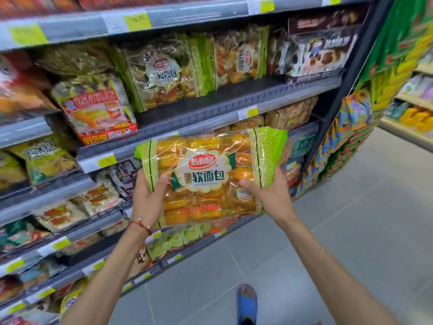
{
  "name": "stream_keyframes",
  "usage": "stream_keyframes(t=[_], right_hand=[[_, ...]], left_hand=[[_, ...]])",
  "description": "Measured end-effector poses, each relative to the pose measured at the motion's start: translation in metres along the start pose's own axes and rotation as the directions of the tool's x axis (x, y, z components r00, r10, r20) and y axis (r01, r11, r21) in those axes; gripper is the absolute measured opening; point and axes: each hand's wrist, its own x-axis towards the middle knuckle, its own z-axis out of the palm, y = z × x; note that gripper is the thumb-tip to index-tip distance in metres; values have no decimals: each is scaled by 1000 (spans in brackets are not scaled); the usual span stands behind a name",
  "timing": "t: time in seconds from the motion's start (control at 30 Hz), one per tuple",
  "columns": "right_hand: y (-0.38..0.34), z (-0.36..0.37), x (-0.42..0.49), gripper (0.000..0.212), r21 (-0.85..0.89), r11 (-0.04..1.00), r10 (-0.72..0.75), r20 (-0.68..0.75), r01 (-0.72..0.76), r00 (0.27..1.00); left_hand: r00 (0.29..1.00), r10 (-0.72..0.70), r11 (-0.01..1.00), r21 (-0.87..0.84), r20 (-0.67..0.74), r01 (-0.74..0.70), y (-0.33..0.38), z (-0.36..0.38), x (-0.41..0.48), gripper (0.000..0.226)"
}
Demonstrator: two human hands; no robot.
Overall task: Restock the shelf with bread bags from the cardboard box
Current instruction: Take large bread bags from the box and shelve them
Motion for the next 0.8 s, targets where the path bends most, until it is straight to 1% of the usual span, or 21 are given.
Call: stream_keyframes(t=[0.07, 0.1, 0.17, 0.23, 0.27, 0.3, 0.37, 0.47, 0.5, 0.57, 0.67, 0.7, 0.73, 0.8], right_hand=[[-6, 3, 44, 101, -6, 999, -33, 25, 33, 999], [-8, 8, 69, 104, 9, 999, -53, 36, 53, 998], [-16, 13, 115, 108, -6, 996, -86, 59, 87, 995], [-25, 15, 156, 118, -33, 995, -96, 89, 99, 991], [-32, 17, 175, 118, -35, 995, -94, 105, 99, 990], [-38, 17, 193, 111, -19, 993, -116, 116, 119, 986], [-46, 22, 230, 98, -2, 988, -155, 130, 156, 979], [-58, 35, 274, 101, -6, 983, -181, 130, 183, 975], [-59, 41, 289, 96, 6, 983, -181, 143, 182, 973], [-62, 52, 314, 85, 15, 980, -197, 156, 197, 968], [-71, 68, 346, 75, 14, 979, -201, 160, 201, 966], [-73, 73, 356, 74, 14, 980, -197, 160, 197, 967], [-72, 80, 368, 78, 30, 981, -195, 166, 193, 967], [-71, 93, 388, 88, 47, 988, -150, 160, 144, 976]], left_hand=[[998, 38, 999, -14, -58, -39, 9, 13, 34, 63], [995, 55, 998, -24, -81, -57, 12, 18, 51, 58], [988, 58, 998, -16, -140, -61, 20, 29, 83, 68], [982, 58, 998, -2, -179, -59, 29, 39, 113, 68], [978, 70, 997, -2, -196, -72, 32, 44, 126, 66], [971, 83, 996, 3, -226, -85, 35, 48, 140, 67], [957, 64, 998, 11, -283, -63, 43, 57, 164, 76], [936, 21, 1000, -6, -351, -24, 47, 63, 198, 81], [929, 31, 999, 2, -368, -32, 49, 64, 209, 80], [924, 47, 999, 7, -380, -47, 50, 64, 231, 80], [924, 52, 998, -19, -378, -64, 56, 58, 262, 79], [922, 66, 996, -26, -381, -82, 56, 55, 274, 79], [921, 75, 995, -30, -381, -94, 56, 54, 284, 77], [912, 113, 991, -23, -393, -133, 54, 53, 306, 60]])
